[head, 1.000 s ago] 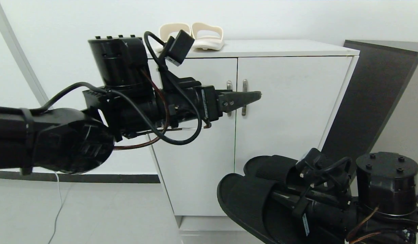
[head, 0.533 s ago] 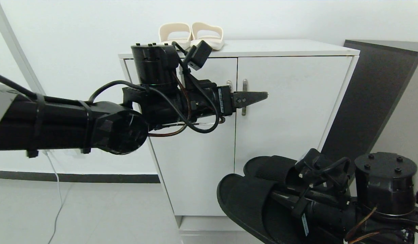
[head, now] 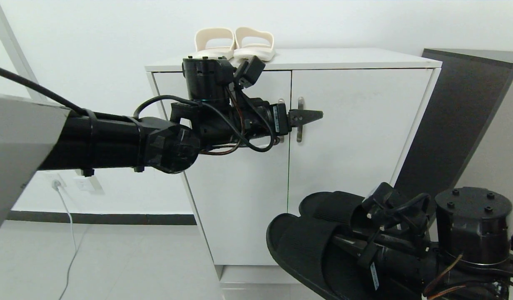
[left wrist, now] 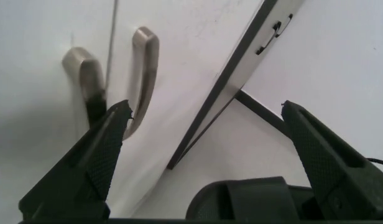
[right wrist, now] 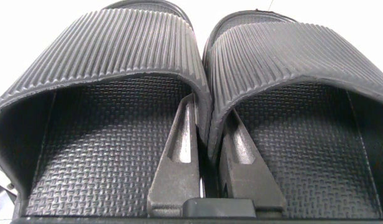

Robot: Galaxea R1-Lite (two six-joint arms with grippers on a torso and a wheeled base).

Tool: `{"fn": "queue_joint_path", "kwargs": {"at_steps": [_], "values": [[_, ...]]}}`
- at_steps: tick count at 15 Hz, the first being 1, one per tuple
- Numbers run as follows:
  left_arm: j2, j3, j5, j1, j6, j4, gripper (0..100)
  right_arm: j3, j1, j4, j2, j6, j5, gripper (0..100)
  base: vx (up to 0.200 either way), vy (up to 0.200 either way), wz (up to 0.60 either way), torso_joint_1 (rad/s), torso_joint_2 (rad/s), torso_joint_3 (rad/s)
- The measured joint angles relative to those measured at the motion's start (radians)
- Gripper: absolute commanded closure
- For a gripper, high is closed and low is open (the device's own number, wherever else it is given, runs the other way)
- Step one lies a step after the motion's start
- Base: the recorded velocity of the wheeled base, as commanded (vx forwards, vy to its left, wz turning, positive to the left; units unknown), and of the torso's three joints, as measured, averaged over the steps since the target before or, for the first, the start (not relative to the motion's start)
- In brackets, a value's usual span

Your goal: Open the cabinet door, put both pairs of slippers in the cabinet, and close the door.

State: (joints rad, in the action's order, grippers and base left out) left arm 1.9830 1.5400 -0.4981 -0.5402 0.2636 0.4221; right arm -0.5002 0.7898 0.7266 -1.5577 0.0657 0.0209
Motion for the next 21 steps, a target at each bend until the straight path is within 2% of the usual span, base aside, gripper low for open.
{"fn": "queue_joint_path", "kwargs": {"at_steps": [5, 9, 10, 13, 17, 21], "values": [[0.071, 0.122, 0.016, -0.003, 0.000, -0.053, 0, 0.003, 0.001, -0.001, 0.000, 0.001, 0.000, 100, 0.000, 0.000, 0.00, 0.000, 0.00, 0.000], [0.101, 0.157, 0.020, -0.010, 0.000, -0.063, 0, 0.009, 0.001, -0.001, 0.000, 0.001, 0.000, 100, 0.000, 0.000, 0.00, 0.000, 0.00, 0.000], [0.103, 0.162, 0.021, -0.011, 0.000, -0.079, 100, 0.009, 0.001, -0.001, 0.000, 0.001, 0.000, 100, 0.000, 0.000, 0.00, 0.000, 0.00, 0.000], [0.108, 0.168, 0.017, -0.014, 0.001, -0.086, 100, 0.009, 0.003, -0.001, -0.002, 0.001, -0.003, 100, 0.000, 0.000, 0.00, 0.000, 0.00, 0.000], [0.106, 0.161, 0.012, -0.016, 0.030, -0.080, 100, 0.014, 0.003, 0.000, -0.010, 0.001, -0.019, 100, 0.000, 0.000, 0.00, 0.000, 0.00, 0.000], [0.082, 0.111, 0.013, -0.018, 0.031, -0.067, 100, 0.035, 0.013, 0.000, 0.001, 0.005, -0.071, 100, 0.000, 0.000, 0.00, 0.000, 0.00, 0.000]]}}
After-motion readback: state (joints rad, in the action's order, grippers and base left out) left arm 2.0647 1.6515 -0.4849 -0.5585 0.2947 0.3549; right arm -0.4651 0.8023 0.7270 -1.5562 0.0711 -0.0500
